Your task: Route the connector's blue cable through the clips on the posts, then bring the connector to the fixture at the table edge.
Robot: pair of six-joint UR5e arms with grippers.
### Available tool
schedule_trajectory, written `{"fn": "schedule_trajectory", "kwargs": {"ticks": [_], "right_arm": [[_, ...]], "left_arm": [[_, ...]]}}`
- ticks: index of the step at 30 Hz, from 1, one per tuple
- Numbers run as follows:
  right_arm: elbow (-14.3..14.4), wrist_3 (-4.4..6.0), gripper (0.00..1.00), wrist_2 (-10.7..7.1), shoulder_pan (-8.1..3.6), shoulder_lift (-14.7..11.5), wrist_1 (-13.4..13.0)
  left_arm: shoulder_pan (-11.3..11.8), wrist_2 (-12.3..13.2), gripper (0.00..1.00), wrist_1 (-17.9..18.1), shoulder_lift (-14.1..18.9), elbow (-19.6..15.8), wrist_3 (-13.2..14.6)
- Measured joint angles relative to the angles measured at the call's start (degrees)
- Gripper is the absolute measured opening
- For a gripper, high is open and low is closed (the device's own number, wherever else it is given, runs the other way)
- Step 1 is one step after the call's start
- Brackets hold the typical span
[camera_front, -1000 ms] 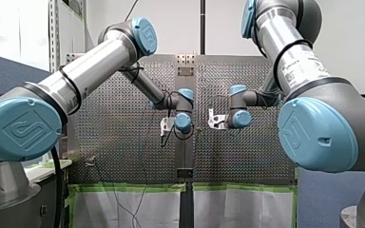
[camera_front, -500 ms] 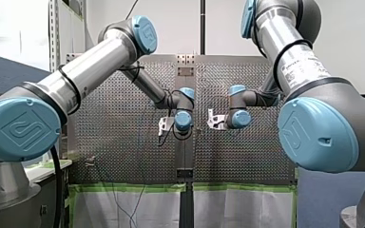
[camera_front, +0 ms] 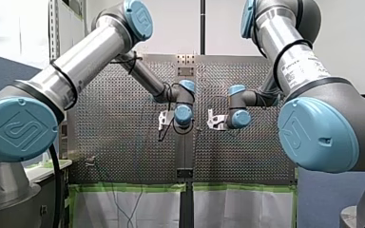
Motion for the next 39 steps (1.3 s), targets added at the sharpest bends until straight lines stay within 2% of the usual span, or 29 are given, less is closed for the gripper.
{"fn": "schedule_trajectory", "kwargs": {"ticks": [7,13,19,28,33,36,39], "right_arm": [[0.00,-0.03,0.02,0.05,0.09,0.00,0.52],[0.01,-0.03,0.02,0.07,0.11,0.00,0.84],[0.01,-0.01,0.02,0.08,0.12,0.00,0.88],[0.01,0.12,0.02,0.08,0.18,0.00,1.01],[0.00,0.14,0.02,0.08,0.20,0.00,1.06],[0.00,0.14,0.02,0.08,0.19,-0.02,1.11],[0.01,0.14,0.02,0.08,0.15,-0.01,1.14]], "left_arm": [[-1.22,0.10,0.99,3.30,3.30,-3.29,-0.60],[-3.01,-0.09,0.99,4.50,5.33,-6.15,-1.01],[-4.08,-1.37,0.99,4.76,5.62,-9.22,-1.17],[-3.82,-5.33,0.99,7.05,5.64,-13.54,1.29],[-4.74,-7.48,0.99,6.58,5.70,-15.91,0.96],[-5.42,-7.36,0.99,6.67,5.83,-17.32,0.72],[-5.82,-6.13,0.99,7.07,5.88,-18.92,0.29]]}}
